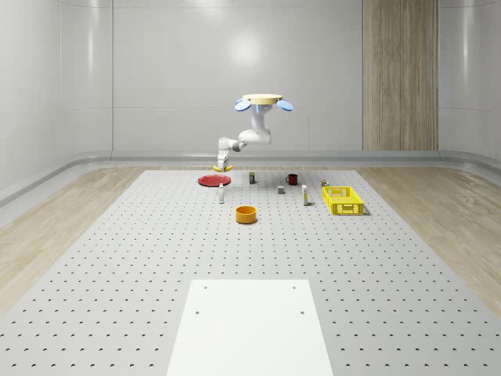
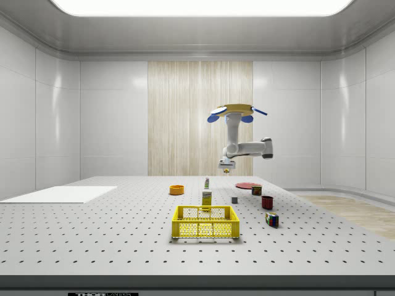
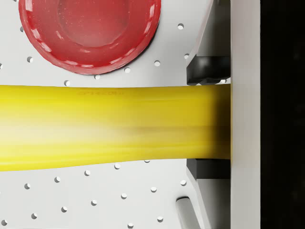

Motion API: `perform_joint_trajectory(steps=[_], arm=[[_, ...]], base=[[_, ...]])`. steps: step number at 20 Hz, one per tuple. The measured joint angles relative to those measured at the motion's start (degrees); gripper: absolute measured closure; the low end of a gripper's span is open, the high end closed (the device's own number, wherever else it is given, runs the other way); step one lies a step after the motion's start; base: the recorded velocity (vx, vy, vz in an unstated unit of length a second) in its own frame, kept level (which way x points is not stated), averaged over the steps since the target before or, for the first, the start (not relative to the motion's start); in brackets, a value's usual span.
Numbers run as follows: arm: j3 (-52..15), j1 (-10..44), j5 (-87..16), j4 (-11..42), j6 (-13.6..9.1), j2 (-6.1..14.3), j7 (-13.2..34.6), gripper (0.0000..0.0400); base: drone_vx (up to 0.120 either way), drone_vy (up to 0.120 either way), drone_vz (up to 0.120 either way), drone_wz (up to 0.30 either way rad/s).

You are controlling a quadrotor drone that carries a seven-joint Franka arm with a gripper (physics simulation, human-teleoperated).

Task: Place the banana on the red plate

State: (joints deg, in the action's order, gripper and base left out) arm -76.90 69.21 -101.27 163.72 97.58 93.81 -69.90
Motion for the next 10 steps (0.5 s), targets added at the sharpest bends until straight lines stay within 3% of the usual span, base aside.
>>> perform_joint_trajectory(steps=[10], arm=[[-0.03,0.06,0.25,-0.05,0.06,0.11,-17.21,0.0207]], base=[[0.000,0.000,0.000,-0.300]])
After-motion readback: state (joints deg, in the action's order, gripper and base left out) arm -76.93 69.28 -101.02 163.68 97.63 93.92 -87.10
